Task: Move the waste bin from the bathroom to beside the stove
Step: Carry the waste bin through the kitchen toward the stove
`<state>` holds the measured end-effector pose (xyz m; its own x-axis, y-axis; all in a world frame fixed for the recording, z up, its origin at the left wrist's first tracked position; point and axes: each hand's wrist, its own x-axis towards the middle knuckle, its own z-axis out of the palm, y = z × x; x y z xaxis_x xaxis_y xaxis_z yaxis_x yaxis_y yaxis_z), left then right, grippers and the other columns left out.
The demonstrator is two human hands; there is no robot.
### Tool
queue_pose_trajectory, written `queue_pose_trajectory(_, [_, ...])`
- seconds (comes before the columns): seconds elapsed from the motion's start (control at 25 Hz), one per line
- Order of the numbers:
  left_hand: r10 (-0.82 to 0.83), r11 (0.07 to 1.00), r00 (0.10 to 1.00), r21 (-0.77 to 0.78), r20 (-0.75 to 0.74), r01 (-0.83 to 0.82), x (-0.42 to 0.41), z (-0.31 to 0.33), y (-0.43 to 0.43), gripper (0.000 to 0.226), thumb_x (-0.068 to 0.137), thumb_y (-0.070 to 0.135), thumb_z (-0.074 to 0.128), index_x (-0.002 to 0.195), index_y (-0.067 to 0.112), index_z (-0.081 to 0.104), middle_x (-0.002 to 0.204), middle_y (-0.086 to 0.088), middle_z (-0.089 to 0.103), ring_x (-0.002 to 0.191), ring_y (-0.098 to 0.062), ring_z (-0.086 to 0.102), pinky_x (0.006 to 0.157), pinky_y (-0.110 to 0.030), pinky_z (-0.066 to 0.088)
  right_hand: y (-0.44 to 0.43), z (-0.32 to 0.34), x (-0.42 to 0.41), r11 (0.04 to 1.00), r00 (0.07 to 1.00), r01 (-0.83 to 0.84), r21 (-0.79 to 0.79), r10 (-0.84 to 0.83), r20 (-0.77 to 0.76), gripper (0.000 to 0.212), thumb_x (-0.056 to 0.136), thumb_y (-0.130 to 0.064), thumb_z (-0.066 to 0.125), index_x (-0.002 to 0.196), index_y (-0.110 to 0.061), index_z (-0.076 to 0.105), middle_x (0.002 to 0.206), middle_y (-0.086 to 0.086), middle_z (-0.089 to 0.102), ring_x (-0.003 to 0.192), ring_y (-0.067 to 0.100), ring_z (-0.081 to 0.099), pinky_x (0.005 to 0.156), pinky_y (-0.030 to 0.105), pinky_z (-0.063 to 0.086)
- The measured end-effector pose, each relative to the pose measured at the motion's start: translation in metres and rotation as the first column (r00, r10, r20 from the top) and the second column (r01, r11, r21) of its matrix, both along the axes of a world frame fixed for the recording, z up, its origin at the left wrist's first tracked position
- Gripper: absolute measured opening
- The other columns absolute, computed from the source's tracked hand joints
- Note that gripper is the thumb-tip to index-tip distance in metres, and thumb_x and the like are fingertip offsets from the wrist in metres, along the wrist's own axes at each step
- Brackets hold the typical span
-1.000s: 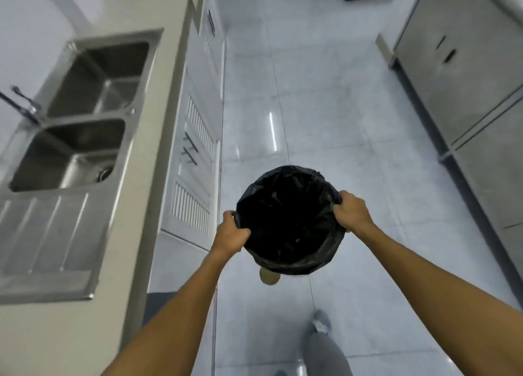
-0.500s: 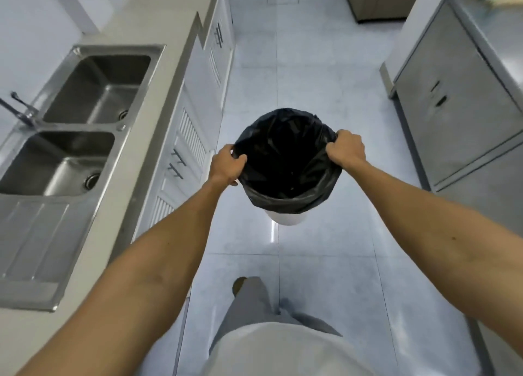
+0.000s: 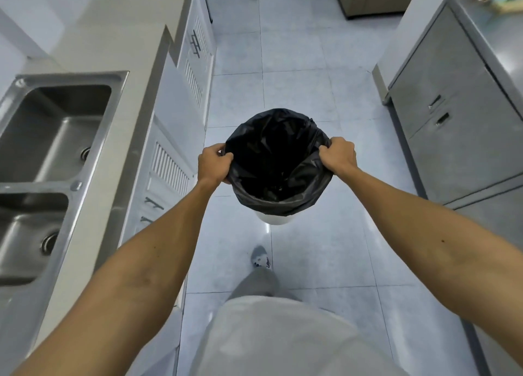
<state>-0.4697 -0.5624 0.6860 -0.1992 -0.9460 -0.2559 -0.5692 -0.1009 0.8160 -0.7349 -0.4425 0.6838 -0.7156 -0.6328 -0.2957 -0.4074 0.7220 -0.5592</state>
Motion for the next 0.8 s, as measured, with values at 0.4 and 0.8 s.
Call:
queue_pose_trajectory(0.4, [-0.054,0.998,0.998,0.033,-0.013,0.055,-0.152,0.007,-0.196,0.038,0.091,0.012,0.057,0.128,0.009,0.064,0.121,-0.012,0.068,0.087,-0.033,0.069,0.052,-0.044,0.062,-0.179,0.002,-0.15,0.998,0.998,0.046,0.036,-0.045,-0.044,0.027,0.09,-0.033,0.052,0.086,-0.008,0.06,0.089,0.012,0.062,0.083,0.036,0.06,0.066,0.035,0.043])
queue_pose_trajectory(0.8, [0.122,0.991,0.988,-0.045,-0.091,-0.127,-0.327,0.001,-0.361,0.031,0.095,0.024,0.056,0.118,0.008,0.067,0.101,-0.005,0.068,0.09,-0.026,0.065,0.064,-0.027,0.057,-0.385,0.012,-0.323,0.999,0.999,0.019,-0.026,-0.02,-0.028,0.03,0.095,-0.032,0.052,0.096,-0.004,0.064,0.108,0.019,0.066,0.098,0.042,0.063,0.072,0.037,0.046])
